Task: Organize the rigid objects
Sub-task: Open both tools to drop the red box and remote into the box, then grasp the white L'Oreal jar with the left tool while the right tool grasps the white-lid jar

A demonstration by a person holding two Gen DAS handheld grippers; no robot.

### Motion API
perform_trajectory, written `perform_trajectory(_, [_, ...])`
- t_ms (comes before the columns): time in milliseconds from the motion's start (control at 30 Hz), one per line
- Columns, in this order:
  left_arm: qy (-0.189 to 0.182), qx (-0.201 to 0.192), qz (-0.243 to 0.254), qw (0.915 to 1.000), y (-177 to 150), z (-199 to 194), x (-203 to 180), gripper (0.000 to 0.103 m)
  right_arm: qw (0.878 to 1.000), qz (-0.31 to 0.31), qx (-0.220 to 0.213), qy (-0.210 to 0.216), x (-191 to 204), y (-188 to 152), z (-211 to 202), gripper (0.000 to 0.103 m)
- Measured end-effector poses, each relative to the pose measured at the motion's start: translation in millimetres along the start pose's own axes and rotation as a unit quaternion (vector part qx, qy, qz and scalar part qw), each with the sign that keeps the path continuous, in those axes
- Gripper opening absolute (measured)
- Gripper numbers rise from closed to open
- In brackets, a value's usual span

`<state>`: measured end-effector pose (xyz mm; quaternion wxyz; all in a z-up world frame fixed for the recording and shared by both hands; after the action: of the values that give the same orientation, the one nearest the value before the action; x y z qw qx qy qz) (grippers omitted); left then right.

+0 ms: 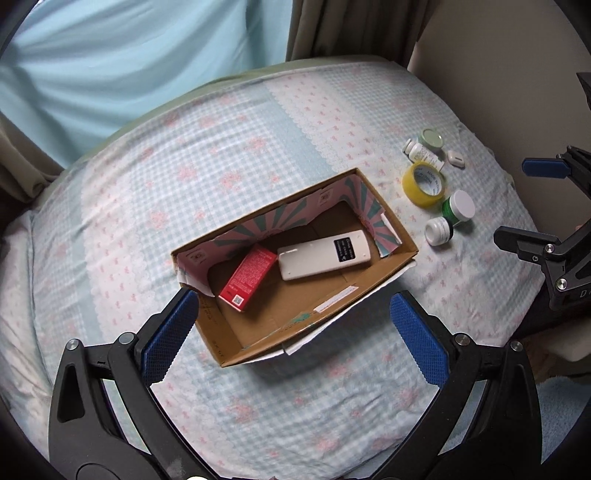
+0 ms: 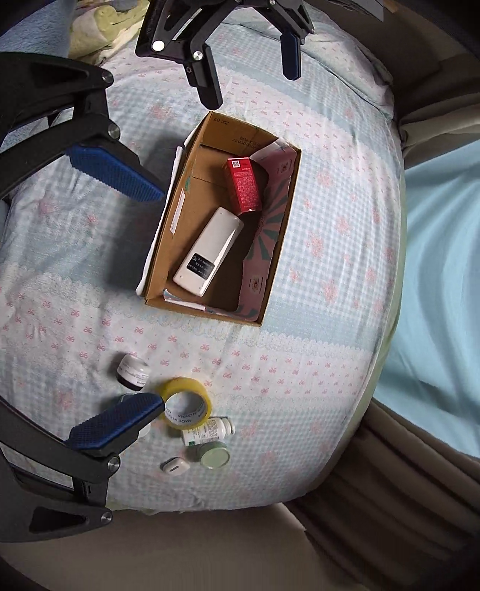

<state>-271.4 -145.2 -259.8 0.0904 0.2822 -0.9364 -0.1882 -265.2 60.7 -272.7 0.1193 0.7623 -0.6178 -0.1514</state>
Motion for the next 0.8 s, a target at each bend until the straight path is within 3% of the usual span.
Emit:
perform_trajectory(367, [0.008, -0.020, -0.024, 0.9995, 6, -29, -71, 0.103, 0.992, 0.117, -0.026, -0.028, -124, -49, -42, 0.103])
perform_trajectory(800, [0.030, 0.011, -0.070, 0.9970, 52, 0, -214, 0.103, 0.997, 0.059, -0.036, 0.029, -234, -86, -37, 0.103])
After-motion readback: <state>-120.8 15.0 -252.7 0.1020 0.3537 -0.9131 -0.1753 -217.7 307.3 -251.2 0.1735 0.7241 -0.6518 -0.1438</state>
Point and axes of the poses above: each gripper's, at about its wrist camera, not at the fingertips, and z roughly the way its jaws point, x to its left, y to its top, the point moved 5 cm from there along z, roughly the way its jaws point, and after that the axes turned 15 degrees about z, right-handed, at the moved point
